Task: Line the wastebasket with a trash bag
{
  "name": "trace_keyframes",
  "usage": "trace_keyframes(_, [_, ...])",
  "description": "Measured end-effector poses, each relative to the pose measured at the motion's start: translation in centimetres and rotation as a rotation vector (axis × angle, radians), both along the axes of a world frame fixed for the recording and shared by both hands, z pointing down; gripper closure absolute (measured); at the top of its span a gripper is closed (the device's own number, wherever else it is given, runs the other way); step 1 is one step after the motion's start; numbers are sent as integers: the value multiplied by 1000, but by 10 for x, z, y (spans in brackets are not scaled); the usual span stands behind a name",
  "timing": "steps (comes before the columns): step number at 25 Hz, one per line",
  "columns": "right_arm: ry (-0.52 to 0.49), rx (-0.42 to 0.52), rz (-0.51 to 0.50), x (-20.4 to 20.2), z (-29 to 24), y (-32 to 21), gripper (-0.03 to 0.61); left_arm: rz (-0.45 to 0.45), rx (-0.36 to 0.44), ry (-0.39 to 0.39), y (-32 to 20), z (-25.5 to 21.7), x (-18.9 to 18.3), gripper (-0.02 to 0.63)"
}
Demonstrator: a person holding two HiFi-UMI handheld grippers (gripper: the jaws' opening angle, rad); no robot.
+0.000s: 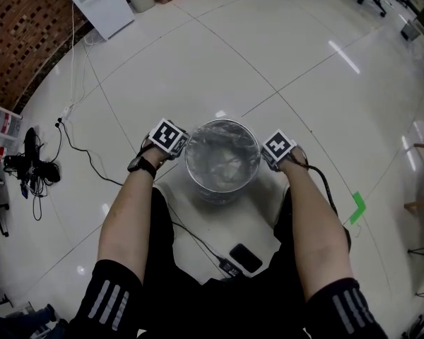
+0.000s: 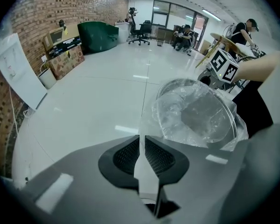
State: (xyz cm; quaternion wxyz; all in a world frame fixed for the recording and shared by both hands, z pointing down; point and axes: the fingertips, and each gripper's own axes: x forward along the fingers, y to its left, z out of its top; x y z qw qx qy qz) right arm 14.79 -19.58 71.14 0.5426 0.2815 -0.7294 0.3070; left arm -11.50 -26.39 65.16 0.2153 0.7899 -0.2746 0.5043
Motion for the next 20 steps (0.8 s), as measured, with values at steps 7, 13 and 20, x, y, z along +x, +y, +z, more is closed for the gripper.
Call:
trace_keyframes(7, [8,16,18,21,-32,6,464,-9,75,-2,-5,-43,-14,552])
trace_keyframes(13, [-65,84,-11,25,-71,14,449,159,97,-1,32,-74,-6,526])
trace_keyframes(20, [-85,95,-180,4,-85,48,445,302,-30,-37,96,-48,-26,459])
